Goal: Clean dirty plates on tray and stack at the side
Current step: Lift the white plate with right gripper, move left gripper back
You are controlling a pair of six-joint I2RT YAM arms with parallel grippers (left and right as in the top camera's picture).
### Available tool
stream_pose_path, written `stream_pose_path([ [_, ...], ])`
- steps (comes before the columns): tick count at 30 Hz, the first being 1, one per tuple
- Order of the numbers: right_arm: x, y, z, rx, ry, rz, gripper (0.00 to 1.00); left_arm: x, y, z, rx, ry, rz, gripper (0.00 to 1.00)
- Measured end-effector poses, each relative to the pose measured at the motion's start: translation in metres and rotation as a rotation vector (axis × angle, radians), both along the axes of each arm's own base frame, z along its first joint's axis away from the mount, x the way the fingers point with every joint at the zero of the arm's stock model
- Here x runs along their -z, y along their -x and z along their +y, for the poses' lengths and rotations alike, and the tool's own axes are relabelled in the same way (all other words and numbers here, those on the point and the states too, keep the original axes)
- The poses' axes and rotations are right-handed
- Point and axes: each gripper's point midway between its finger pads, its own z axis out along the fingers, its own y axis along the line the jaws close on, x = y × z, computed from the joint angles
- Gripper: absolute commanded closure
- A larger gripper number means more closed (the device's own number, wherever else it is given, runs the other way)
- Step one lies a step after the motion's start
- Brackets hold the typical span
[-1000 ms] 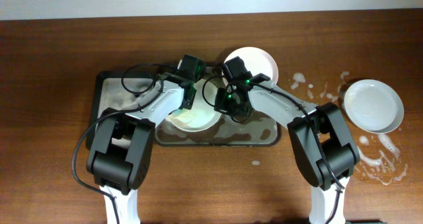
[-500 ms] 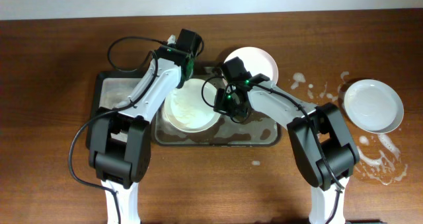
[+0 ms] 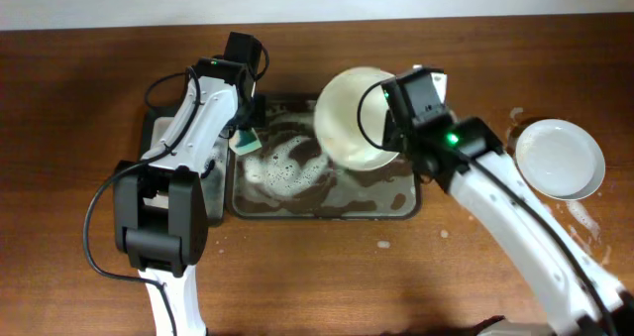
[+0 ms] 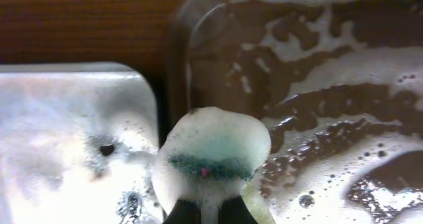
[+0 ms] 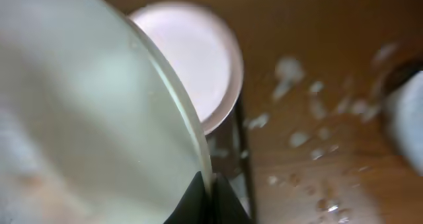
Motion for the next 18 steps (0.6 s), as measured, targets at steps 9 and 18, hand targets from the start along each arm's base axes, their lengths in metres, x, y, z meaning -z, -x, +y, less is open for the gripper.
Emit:
stream_pose_path([
  [9, -0.06, 0.026, 0.031, 0.005, 0.635, -0.308, 0.96, 0.0, -0.001, -0.007, 0.009, 0.039, 0.001, 1.0],
  [18, -0.085, 0.032, 0.024, 0.104, 0.794, -0.411, 0.96, 0.0, -0.001, -0.007, 0.009, 0.039, 0.001, 0.99],
])
